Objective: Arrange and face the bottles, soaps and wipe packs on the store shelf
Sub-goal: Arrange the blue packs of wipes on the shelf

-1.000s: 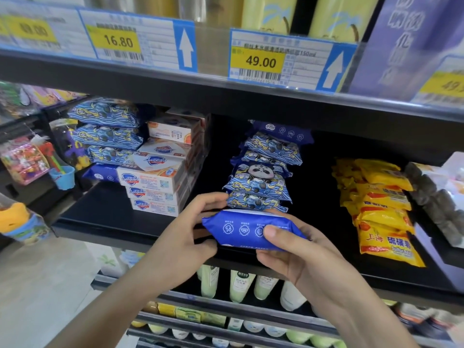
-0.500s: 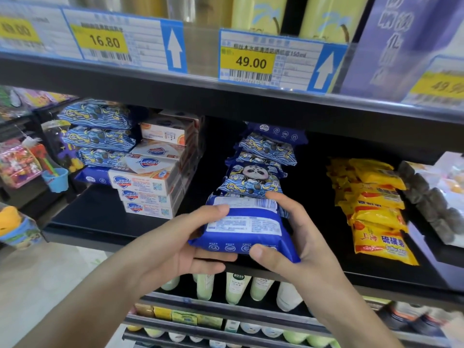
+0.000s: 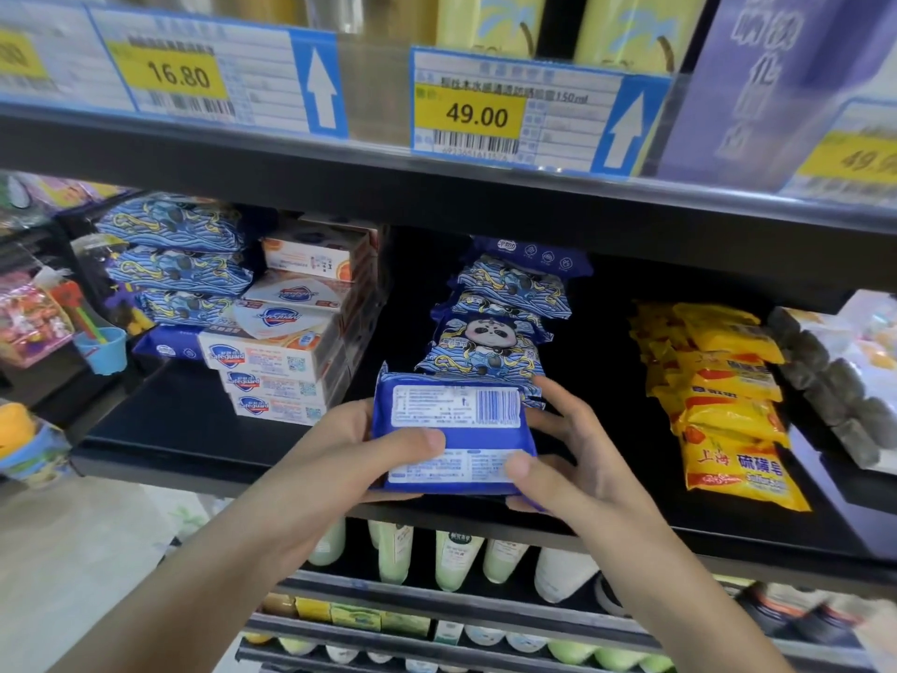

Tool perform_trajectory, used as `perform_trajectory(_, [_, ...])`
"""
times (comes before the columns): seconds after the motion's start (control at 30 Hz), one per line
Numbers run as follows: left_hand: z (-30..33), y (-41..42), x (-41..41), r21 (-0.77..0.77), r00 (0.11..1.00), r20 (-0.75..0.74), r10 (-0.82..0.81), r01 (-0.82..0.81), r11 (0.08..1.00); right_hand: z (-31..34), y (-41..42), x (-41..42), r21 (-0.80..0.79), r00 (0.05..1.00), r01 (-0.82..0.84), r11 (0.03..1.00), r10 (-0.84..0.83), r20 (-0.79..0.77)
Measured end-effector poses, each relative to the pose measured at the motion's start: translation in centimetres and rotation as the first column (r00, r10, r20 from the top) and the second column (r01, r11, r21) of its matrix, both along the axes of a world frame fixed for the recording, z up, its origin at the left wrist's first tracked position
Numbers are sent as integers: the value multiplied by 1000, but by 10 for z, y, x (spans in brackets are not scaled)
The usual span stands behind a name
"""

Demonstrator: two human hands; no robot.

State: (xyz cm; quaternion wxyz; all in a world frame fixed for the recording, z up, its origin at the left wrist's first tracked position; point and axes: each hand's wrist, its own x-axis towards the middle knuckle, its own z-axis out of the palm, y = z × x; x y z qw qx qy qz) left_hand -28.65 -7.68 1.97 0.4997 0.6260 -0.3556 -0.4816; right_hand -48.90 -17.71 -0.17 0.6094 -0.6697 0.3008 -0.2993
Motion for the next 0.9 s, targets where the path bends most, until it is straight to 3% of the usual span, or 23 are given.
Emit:
perform_trajectory(0.3, [-7, 0, 2, -218, 998, 61, 25, -11, 976, 10, -9, 2, 156, 989, 127, 980, -113, -94])
perform_trajectory(0.57, [-18, 1, 9, -317, 950, 306, 59, 44, 947, 16, -9, 2, 242, 991, -10, 970, 41, -126])
perform_trajectory(0.9, [-23, 5, 3, -345, 921, 389, 39, 106, 933, 18, -8, 8, 268, 984, -65, 961, 107, -145])
